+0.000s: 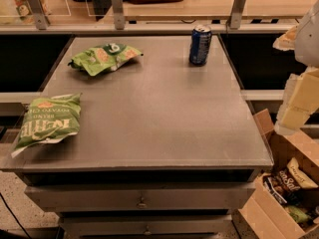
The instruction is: Pick pepsi can
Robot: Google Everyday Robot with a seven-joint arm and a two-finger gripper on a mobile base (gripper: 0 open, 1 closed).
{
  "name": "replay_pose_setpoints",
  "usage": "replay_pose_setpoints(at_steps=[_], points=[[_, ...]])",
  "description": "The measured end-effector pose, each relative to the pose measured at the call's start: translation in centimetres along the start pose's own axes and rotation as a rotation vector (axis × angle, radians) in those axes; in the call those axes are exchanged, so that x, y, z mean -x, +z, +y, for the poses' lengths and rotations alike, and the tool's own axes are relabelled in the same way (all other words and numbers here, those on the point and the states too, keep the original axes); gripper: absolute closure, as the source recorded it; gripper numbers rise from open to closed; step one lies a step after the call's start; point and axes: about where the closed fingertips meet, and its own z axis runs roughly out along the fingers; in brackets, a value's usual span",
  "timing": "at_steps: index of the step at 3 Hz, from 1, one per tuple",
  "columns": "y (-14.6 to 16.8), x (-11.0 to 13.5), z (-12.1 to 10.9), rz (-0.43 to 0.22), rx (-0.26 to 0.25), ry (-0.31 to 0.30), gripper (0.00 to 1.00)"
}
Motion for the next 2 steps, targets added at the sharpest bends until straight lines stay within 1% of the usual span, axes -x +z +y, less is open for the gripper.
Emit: replay_pose_setpoints(at_steps=[1,2], points=[[0.00,0.00,0.00,0.000,0.000,0.000,0.00],[-0.28,0.26,-0.58,-0.027,-0.028,0.001,0.00]])
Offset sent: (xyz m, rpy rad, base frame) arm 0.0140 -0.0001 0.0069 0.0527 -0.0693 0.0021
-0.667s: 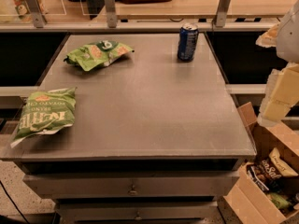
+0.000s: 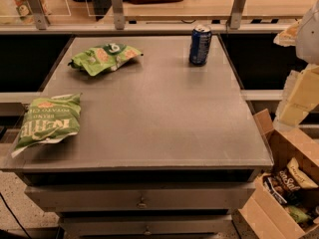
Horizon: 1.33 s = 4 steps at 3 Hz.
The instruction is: Pick pepsi can
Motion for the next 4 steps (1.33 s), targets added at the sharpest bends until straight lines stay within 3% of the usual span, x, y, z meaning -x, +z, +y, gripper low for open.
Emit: replay_pose_setpoints(at_steps=[1,2,4], points=[[0.1,0.8,-2.5,-0.084,-0.051,-0.012,0.00],[1.3,2.2,-6.9,-0.157,-0.101,-0.017,0.00],[4.7,3.9,-16.2,-0.225,-0.175,0.038,0.00]])
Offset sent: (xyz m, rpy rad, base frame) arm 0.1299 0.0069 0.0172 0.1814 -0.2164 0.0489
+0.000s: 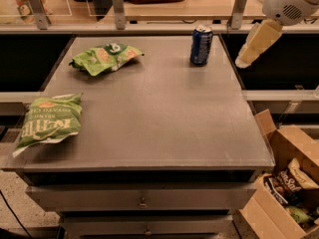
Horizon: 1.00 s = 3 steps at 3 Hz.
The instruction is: Pick pepsi can
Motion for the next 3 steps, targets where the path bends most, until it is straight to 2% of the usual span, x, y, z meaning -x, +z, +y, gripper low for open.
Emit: replay_pose_setpoints(at_steps=[1,2,3], points=[[2.6,-0.5,-3.7,-0.096,-0.007,0.055,0.00],[5.5,0.3,-5.6,-0.230,0.019,0.087,0.00],[9.1,0.9,-6.9,-0.328,0.044,0.114,0.00]])
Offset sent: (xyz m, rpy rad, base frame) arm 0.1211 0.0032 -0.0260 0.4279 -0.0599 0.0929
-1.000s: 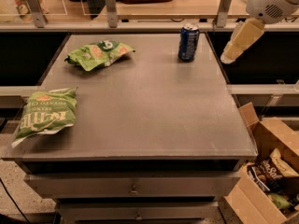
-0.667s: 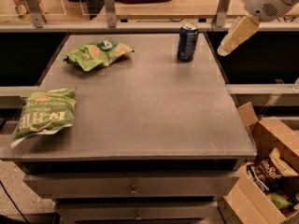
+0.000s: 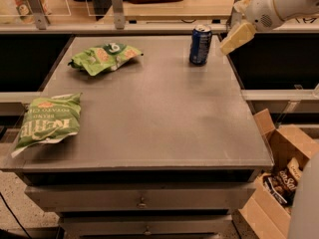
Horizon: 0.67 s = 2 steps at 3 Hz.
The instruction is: Pick pepsi can
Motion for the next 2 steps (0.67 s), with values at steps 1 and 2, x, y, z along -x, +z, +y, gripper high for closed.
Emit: replay_pose_setpoints(at_steps=[1,2], points=[[3.1,-1.1,-1.1,-0.042,0.003,0.018,0.00],[5.9,-2.2,-1.8,-0.065,0.007,0.041,0.00]])
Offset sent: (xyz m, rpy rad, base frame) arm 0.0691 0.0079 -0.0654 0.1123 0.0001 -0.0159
